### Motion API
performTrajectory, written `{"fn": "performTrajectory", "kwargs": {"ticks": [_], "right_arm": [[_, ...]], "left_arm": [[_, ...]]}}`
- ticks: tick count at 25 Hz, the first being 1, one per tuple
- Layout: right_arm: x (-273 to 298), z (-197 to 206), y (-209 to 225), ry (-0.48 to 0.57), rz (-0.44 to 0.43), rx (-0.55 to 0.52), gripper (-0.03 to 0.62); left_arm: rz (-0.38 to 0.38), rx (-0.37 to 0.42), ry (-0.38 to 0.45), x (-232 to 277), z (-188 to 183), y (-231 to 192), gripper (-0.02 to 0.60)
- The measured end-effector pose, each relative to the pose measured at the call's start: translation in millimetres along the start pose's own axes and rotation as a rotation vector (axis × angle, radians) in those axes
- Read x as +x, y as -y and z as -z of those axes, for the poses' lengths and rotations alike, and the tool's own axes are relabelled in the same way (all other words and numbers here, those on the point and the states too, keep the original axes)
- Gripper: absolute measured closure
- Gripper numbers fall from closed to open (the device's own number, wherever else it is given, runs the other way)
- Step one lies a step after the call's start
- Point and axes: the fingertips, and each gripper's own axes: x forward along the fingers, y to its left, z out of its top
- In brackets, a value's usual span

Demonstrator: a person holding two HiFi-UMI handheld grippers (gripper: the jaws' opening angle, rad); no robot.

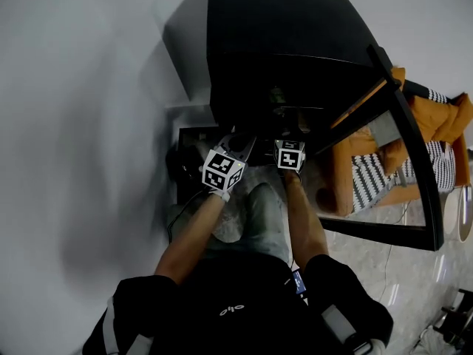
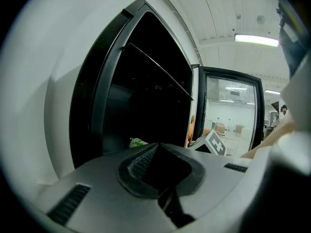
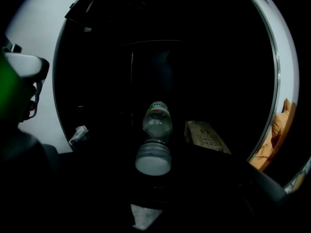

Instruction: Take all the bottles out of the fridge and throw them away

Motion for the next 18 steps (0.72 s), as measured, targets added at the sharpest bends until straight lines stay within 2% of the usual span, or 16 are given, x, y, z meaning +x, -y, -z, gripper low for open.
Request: {"fn": "performTrajectory", "kwargs": {"ticks": [5, 8, 12, 18], "right_arm": [[-19, 1, -2, 0.007, -0.009, 0.024, 0.391], [-47, -4, -5, -0.015, -0.010, 0.055, 0.391], [-101, -18, -16, -0.064, -0.032, 0.065, 0.393], [-194, -63, -27, -0.153, -0.039, 0.064, 0.393]], "left_arm": [[0.020, 0.000, -0.007, 2, -8, 7, 0.575], [0.039, 0.000, -0.023, -6, -26, 20, 0.575], [0.065, -0.016, -0.051, -23, -65, 46, 0.575], [0.089, -0.039, -0.100, -66, -145, 81, 0.575]]}}
